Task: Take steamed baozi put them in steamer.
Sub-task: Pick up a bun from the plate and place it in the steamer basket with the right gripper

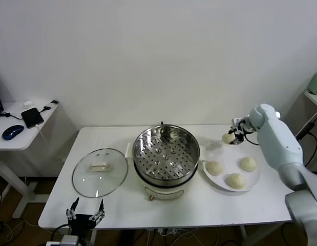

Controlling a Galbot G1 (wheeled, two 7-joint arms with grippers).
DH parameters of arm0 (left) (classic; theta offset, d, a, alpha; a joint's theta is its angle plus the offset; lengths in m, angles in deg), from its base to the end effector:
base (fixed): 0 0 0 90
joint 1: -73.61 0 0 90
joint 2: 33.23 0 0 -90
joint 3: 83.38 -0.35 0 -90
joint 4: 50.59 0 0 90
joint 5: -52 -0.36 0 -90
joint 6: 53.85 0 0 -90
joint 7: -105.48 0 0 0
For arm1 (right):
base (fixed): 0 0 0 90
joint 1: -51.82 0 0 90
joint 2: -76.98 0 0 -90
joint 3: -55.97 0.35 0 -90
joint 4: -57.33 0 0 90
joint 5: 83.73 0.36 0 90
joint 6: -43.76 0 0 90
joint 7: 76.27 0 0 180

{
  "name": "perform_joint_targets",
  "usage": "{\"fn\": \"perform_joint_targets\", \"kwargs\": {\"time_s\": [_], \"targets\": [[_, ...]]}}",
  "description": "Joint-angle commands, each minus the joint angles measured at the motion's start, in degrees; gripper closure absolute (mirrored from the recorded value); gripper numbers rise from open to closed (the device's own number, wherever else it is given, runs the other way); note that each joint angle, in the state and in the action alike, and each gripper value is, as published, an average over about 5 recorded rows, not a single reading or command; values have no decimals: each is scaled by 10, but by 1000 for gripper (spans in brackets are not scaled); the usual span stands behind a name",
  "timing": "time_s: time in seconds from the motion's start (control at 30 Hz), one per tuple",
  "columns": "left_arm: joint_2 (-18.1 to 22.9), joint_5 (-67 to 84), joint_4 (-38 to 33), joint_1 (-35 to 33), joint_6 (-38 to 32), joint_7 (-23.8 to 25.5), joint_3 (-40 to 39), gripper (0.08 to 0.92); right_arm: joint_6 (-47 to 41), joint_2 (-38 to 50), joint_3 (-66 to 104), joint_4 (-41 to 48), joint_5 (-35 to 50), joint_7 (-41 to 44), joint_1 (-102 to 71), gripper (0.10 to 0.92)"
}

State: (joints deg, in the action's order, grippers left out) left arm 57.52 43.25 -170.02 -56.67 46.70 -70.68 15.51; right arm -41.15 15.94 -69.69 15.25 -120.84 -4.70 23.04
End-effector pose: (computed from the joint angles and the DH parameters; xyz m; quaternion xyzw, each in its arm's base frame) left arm 0.1240 0.0462 -0.3328 0.0375 -0.9751 -0.1021 0.1934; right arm 0.6274 -0.1758 -0.1210 0.4395 -0.6125 0.5636 0.3377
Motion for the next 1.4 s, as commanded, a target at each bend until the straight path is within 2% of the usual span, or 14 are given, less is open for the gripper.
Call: {"fn": "perform_joint_targets", "kwargs": {"time_s": [0.03, 0.2, 0.3, 0.4, 0.5, 0.6, 0.87, 1.23, 1.4], "targets": [[0, -10, -5, 4, -1, -4, 0, 177, -46, 35, -142, -88, 178, 91, 101, 475], [5, -7, -21, 5, -1, -7, 1, 177, -37, -25, -235, -38, 238, 146, 210, 474], [9, -4, -26, 4, -2, -10, 0, 177, 6, -82, -268, 13, 277, 158, 250, 474], [11, -3, -28, 2, -3, -13, 0, 177, 81, -132, -313, 65, 343, 155, 281, 474], [16, -3, -29, 2, -3, -14, -1, 177, 193, -167, -369, 102, 406, 148, 303, 474], [23, -4, -30, 4, -3, -15, -1, 177, 297, -196, -412, 126, 433, 151, 311, 474], [36, -1, -26, 8, 0, -16, 6, 177, 444, -233, -420, 113, 374, 164, 270, 471], [37, 1, -32, 11, 1, -16, 7, 177, 449, -212, -432, 13, 289, 163, 191, 474], [38, 0, -30, 12, 0, -17, 7, 177, 449, -217, -399, 17, 223, 139, 169, 471]]}}
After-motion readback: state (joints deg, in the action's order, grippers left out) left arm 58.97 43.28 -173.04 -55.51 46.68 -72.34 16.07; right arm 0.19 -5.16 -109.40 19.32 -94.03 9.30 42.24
